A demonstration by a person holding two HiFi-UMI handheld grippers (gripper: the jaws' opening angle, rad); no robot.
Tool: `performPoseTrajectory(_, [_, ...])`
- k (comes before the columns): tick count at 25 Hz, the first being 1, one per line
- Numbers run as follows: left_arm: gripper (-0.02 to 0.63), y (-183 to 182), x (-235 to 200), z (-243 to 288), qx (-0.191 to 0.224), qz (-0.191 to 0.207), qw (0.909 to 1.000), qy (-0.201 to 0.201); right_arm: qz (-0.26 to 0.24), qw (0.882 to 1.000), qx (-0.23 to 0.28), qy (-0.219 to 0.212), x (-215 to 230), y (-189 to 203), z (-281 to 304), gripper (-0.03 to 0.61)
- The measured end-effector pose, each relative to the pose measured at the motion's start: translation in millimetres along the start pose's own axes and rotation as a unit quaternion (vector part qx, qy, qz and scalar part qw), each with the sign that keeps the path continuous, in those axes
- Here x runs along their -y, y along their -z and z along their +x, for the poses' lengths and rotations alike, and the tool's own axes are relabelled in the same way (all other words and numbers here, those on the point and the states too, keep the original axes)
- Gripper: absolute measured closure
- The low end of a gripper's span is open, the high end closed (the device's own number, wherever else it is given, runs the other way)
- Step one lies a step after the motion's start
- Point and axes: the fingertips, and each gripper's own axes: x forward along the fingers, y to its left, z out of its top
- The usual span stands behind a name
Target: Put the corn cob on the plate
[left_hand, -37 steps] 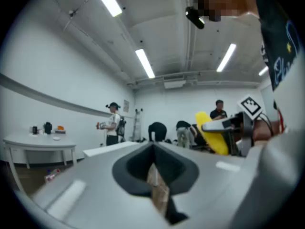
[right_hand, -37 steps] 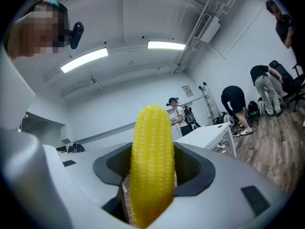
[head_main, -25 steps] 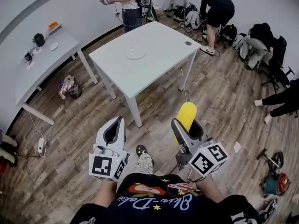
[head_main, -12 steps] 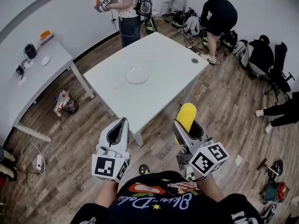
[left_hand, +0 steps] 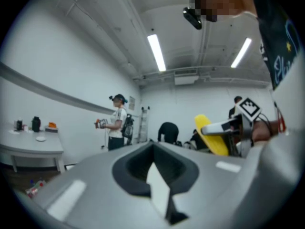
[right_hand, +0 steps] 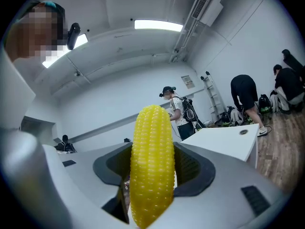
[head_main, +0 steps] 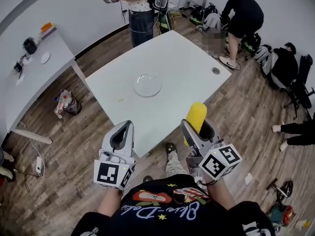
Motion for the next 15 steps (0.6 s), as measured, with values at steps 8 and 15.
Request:
performPoseTrajectory(8, [0.624, -12, -44, 88, 0.001, 0.016, 0.9958, -0.09, -0.003, 0.995, -0.057, -0.08, 70, -21, 103, 0.333])
performPoseTrajectory(15, [0.623, -16, -57, 140, 0.009, 0.014, 0.988, -0.154, -0.044, 0.977, -0.137, -0.157, 111, -13, 188, 0.333])
